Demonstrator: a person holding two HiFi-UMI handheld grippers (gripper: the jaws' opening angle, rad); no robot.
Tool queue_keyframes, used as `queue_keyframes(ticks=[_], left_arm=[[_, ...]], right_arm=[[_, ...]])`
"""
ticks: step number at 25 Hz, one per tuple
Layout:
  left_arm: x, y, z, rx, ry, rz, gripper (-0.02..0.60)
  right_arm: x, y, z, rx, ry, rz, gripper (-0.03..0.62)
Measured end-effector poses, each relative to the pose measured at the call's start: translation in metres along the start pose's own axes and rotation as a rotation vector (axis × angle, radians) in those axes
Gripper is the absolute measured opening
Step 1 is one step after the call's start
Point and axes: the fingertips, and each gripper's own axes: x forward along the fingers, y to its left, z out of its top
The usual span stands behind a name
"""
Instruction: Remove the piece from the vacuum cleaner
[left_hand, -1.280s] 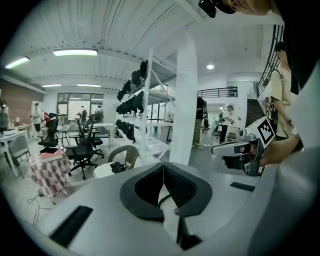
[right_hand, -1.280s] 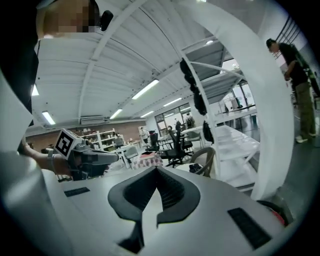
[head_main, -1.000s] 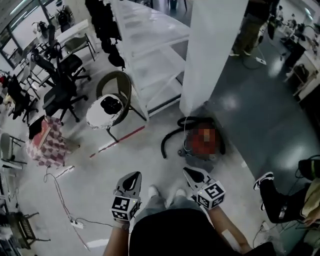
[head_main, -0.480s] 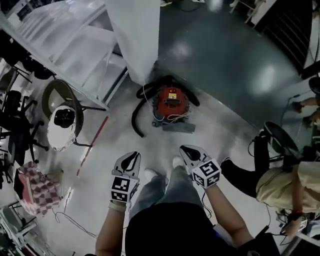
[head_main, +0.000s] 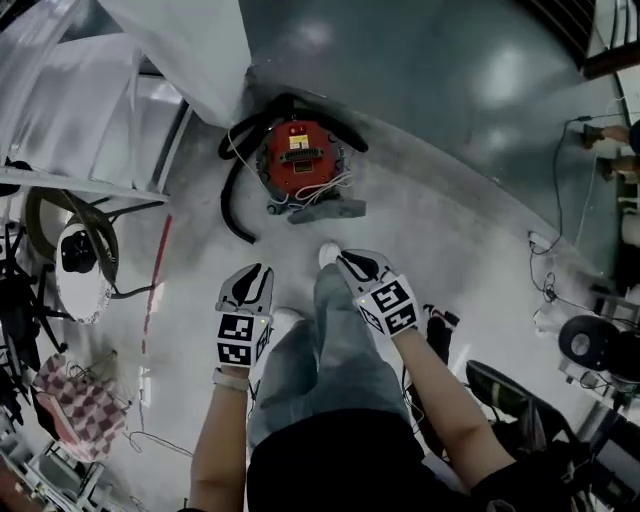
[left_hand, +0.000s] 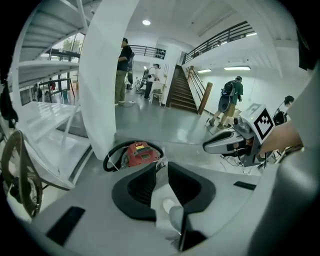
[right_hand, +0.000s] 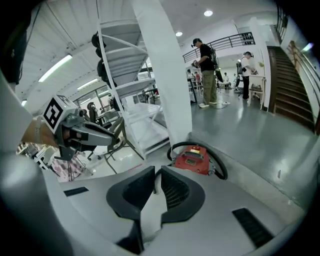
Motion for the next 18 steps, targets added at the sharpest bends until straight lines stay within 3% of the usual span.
queue_keyframes(ticks=[3,11,18], left_arm=[[0.052,0.000,-0.015,-0.004,0.053,-0.016,0.114],[0.166,0.022,-0.063,0.005,0.154,-0.013,0.146],[0.256,0.035,-0.107,-0.038,0.217,0.003,0.156]], right_arm=[[0.027,-0.039,-0.028,-0.015,0.058,-0.026,0.071],[0.111,-0.123,-0.074,-0.032,0.143,-0.032,0.126],[0.189,-0.169,-0.116,-0.133,0.226,0.045,0.126]])
